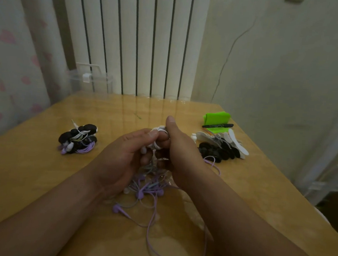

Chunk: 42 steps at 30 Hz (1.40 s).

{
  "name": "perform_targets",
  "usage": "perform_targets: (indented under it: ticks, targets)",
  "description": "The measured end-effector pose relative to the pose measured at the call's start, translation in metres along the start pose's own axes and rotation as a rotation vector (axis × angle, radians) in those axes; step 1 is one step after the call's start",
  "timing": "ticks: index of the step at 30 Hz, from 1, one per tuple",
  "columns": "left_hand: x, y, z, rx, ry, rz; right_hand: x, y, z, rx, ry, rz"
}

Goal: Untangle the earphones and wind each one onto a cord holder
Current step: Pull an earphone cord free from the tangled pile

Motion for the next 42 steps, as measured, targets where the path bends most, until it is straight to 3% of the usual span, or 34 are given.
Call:
perform_targets:
  ticks: [6,13,17,20,24,28,34,42]
  targets:
    - [0.003,0.001,0.001,0.014,-0.056,-0.021,-0.001,-0.001,0.007,-0.108,-0.151,0.011]
    - [0.007,-0.004,0.004,0.109,-0.032,-0.116,-0.005,0.006,0.005,-0.083,-0.155,-0.021]
    - [0.012,-0.006,0.003,0.129,-0.054,-0.128,-0.006,0.006,0.002,0.068,0.061,-0.064]
    - [0.014,-0.006,0.007,0.059,-0.094,-0.126,0.0,0.006,0.0,0.101,0.038,-0.079]
    - [0.015,-0.005,0.01,0.031,-0.19,-0.088,-0.001,0.012,-0.006,0.476,0.232,-0.095]
    - [0.012,-0.002,0.014,0.013,-0.287,-0.037,-0.005,0.02,-0.007,0.68,0.302,-0.1]
    - [0.013,-0.002,0.016,-0.061,-0.313,0.151,-0.005,0.007,-0.002,0.509,0.139,-0.125]
    - [0.014,-0.003,0.012,0.034,-0.204,0.101,-0.003,0.007,-0.002,0.474,0.114,-0.116]
Point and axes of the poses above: each hand's wrist, its own y-axis away from the middle knuckle, its own x-axis out of the back of the hand, z = x × y, the point moved 4 cm from there along -y, towards the middle knuckle, and after that the axes turned 12 degrees about z, right-handed, at the moved point
